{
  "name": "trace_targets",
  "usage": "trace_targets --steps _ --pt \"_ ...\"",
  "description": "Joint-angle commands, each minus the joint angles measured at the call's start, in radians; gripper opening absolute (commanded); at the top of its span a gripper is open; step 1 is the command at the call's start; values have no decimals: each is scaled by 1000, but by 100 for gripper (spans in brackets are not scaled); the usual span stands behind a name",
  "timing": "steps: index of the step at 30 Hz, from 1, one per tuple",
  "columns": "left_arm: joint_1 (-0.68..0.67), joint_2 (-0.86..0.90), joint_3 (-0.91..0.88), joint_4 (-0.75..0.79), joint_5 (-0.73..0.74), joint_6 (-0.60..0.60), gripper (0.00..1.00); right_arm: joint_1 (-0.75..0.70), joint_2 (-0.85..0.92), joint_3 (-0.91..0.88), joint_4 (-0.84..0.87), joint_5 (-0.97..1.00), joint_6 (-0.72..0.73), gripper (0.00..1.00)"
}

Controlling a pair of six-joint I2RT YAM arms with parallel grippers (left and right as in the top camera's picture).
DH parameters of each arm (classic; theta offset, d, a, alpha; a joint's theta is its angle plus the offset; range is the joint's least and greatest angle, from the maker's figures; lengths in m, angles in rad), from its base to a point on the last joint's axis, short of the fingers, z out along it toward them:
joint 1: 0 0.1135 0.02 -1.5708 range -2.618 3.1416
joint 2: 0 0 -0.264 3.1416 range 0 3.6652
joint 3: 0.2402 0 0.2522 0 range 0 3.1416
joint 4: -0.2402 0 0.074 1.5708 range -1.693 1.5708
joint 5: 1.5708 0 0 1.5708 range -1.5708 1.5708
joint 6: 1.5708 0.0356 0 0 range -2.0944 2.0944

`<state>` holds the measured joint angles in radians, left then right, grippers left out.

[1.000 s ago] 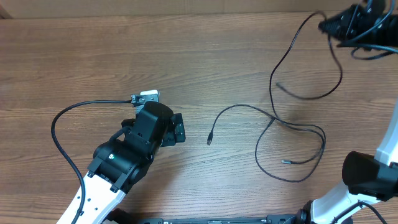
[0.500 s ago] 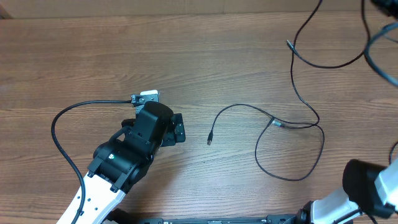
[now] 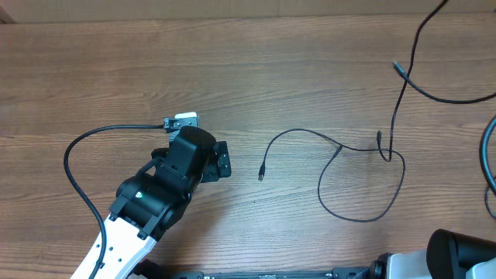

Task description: Untangle cables

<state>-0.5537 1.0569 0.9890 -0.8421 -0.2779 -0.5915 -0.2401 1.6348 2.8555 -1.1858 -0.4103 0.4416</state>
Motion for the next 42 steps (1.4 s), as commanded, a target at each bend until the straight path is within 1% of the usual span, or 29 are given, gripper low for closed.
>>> trace_targets --steps 1,2,4,7,11,17,20,25,26,29,34,35,36,37,39,42 --pt "4 3 8 1 -17 20 100 4 5 12 -19 113 3 4" --pt "4 3 8 0 -17 20 100 4 5 12 -32 114 3 4" --pt "4 3 8 1 -17 20 100 4 4 12 -128 114 -1 4" --pt "4 3 8 1 -17 20 100 4 -2 12 -222 113 -5 4" --pt "4 3 8 1 -17 20 100 4 -37 12 -334 103 -54 4" --pt "4 3 8 1 -17 20 100 4 -99 12 -366 87 -53 4" --pt "4 3 8 1 -17 20 99 4 -122 12 -388 21 -53 4" --pt "4 3 8 1 -17 20 100 4 -125 12 -447 -23 -55 4" --pt "4 3 8 1 -17 20 100 4 -125 12 -464 -104 -101 4" --pt "4 3 8 1 -17 20 100 5 -126 11 -508 -231 -158 4" --pt "4 3 8 1 -17 20 100 4 -136 12 -486 -322 -170 4" --pt "4 3 8 0 -17 20 100 4 -136 12 -466 -360 -171 4" --pt "4 3 8 1 -17 20 100 4 -136 12 -406 -433 -171 4" --pt "4 3 8 1 -17 20 100 4 -136 12 -366 -459 -170 4" --pt "4 3 8 1 -17 20 100 4 -136 12 -302 -465 -170 4" --pt "4 3 8 1 -17 20 100 4 -132 11 -206 -399 -170 4"
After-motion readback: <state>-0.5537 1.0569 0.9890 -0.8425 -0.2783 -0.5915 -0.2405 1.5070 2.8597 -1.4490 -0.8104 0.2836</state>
